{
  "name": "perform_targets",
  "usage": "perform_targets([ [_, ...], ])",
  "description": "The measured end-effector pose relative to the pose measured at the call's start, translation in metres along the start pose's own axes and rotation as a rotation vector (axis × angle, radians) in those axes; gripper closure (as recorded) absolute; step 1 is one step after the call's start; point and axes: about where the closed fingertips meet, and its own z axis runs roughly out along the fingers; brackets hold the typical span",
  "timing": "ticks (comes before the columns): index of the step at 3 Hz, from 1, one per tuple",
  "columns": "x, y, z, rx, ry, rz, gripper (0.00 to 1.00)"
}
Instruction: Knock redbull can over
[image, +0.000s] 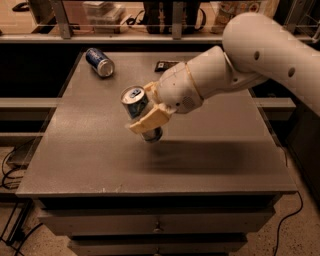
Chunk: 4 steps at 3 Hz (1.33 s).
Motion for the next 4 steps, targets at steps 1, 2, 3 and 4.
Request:
perform_targets([
  [1,0.005,-0.018,-0.013,0.003,0.197,-0.07,1.0],
  [2,0.014,-0.028,-0.008,-0.017,0.39,-0.155,0.82],
  [3,0.033,-0.034,0.0,-0.053,0.551,-0.221,0.58],
  [4,0.051,-0.028,0.016,-0.134,0.666,-0.265,0.35],
])
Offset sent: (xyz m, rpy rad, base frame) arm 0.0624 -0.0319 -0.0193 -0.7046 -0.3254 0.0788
